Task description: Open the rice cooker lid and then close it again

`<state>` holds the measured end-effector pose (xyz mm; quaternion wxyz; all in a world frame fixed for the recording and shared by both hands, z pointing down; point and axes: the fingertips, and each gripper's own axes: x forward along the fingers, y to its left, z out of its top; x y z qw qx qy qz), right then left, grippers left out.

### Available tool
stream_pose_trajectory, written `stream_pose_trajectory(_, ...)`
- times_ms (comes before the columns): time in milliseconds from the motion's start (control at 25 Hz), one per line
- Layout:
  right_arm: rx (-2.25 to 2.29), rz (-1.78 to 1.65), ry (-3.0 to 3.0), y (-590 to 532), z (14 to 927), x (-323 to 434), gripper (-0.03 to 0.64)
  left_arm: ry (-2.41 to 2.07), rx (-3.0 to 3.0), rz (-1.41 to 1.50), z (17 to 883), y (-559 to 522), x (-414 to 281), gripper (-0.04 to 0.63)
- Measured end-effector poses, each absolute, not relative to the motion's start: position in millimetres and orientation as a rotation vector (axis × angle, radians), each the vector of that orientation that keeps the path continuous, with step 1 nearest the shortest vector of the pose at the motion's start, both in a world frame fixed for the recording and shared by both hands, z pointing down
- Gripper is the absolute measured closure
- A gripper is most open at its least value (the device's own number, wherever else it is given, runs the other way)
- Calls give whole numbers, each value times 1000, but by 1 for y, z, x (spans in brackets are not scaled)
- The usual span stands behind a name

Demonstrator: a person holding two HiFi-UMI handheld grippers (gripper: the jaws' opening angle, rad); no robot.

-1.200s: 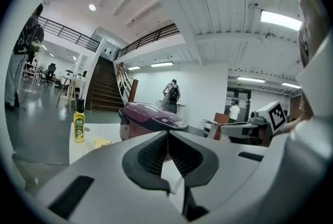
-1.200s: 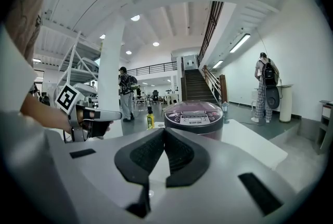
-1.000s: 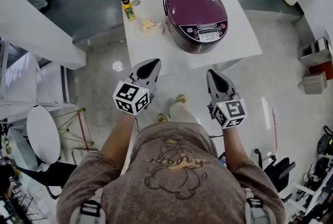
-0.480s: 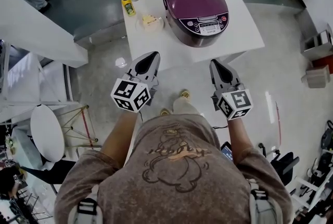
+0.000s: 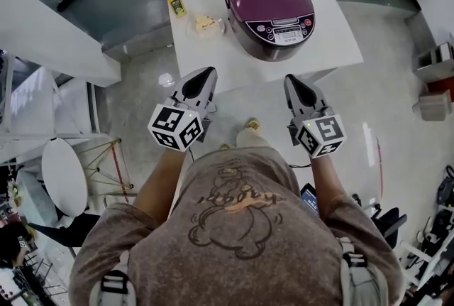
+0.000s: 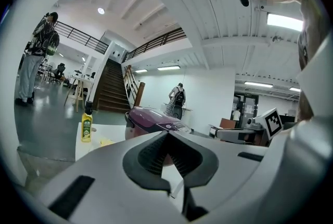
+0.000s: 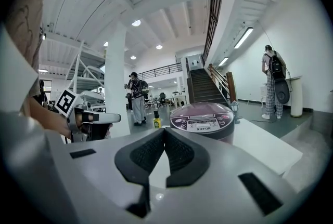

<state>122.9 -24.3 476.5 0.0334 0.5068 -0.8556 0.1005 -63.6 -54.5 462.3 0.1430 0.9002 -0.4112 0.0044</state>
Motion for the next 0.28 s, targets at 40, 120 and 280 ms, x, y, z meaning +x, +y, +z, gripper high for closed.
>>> stream_pose_trajectory(40,1547,307,-2637,-26,477,122,617,-1190,2594,15,463,-56,-64,574)
stream_pose_trajectory(120,1523,298,-2646,-29,476,120,616,-1195,2589,13,464,-58,-65,574)
stream_pose_trajectory(280,1484,272,-2655,-34,475,119,617,-1204,2583,16,468,-61,-66,574)
